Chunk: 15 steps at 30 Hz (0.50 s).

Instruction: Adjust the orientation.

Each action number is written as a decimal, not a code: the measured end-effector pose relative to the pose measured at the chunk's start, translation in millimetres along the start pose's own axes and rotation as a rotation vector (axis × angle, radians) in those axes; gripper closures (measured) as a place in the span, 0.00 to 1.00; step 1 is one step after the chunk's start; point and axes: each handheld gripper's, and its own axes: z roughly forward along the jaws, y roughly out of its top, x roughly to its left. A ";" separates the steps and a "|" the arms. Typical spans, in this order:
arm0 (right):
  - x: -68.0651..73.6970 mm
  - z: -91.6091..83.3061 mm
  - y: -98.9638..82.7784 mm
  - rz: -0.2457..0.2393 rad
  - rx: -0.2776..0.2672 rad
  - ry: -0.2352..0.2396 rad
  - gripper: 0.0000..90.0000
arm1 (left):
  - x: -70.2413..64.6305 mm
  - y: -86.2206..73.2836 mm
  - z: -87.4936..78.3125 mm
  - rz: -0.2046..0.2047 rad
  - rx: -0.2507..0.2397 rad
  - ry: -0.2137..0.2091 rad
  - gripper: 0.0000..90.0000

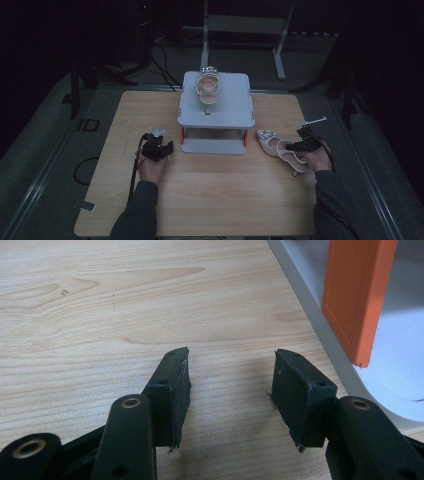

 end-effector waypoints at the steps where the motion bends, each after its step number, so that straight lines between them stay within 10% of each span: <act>1: -0.1 0.7 0.4 0.005 0.002 0.002 0.85 | 0.0 0.0 0.0 0.000 0.000 0.000 0.55; 15: 6.7 1.9 7.5 0.015 0.056 -0.032 0.90 | -0.3 -0.1 -0.1 0.003 0.001 -0.001 0.55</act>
